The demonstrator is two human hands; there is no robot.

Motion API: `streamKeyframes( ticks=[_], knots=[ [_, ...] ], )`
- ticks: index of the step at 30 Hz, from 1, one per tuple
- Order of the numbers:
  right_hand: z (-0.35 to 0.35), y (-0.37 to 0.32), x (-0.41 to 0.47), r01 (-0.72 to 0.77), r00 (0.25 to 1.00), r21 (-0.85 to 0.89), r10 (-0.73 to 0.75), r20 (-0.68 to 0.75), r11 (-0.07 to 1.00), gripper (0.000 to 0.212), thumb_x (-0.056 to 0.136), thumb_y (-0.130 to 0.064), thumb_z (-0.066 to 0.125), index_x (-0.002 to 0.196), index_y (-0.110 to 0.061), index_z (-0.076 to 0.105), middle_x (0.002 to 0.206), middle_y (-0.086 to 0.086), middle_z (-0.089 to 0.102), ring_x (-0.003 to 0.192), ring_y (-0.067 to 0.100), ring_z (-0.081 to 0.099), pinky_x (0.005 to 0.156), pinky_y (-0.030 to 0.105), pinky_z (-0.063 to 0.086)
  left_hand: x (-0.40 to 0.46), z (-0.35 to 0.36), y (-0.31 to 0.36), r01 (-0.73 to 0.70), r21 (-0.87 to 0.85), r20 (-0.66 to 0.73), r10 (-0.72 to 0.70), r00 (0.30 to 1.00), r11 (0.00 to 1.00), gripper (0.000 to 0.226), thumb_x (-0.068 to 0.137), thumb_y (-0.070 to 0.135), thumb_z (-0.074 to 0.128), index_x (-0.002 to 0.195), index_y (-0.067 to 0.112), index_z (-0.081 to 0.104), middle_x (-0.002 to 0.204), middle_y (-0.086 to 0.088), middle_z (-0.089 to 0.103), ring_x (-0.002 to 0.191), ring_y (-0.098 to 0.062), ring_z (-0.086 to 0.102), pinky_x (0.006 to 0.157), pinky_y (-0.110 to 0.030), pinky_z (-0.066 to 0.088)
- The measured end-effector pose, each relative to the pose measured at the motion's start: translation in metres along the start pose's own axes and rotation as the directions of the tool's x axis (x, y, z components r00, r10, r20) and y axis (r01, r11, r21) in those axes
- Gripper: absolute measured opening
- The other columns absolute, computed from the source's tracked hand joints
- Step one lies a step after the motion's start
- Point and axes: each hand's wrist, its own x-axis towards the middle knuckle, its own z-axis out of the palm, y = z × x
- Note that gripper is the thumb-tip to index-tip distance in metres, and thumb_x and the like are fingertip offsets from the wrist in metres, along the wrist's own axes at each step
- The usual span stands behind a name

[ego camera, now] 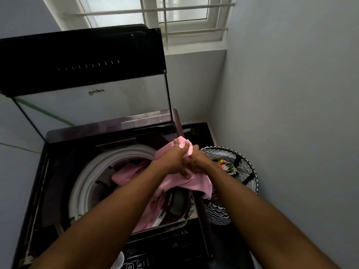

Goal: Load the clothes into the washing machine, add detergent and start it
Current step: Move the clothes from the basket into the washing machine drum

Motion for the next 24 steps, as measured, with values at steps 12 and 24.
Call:
streamKeyframes(
  ticks=[12,24],
  knots=[
    [0.017,-0.026,-0.019,0.001,0.955,-0.285,-0.085,-0.283,0.958,0.054,0.080,-0.033,0.069,0.122,-0.008,0.045,0.113,0.016,0.065,0.107,0.038,0.063,0.080,0.037,0.048,-0.028,0.016,-0.016,0.001,-0.285,-0.284,-0.085,0.955,0.959,0.108,0.051,0.040,0.089,0.145,0.031,0.035,0.142,0.000,0.049,0.127,-0.020,0.050,0.106,-0.027,0.040],
    [0.066,-0.116,-0.039,0.363,0.854,-0.344,-0.457,-0.249,0.866,0.027,0.081,-0.013,0.062,0.105,-0.011,0.049,0.100,0.020,0.068,0.093,0.041,0.063,0.064,0.035,0.037,-0.091,-0.005,-0.072,0.051,-0.578,-0.477,-0.387,0.789,0.815,0.073,0.071,0.027,0.081,0.124,0.031,0.032,0.102,0.002,0.064,0.083,-0.022,0.061,0.067,-0.029,0.042]
  ],
)
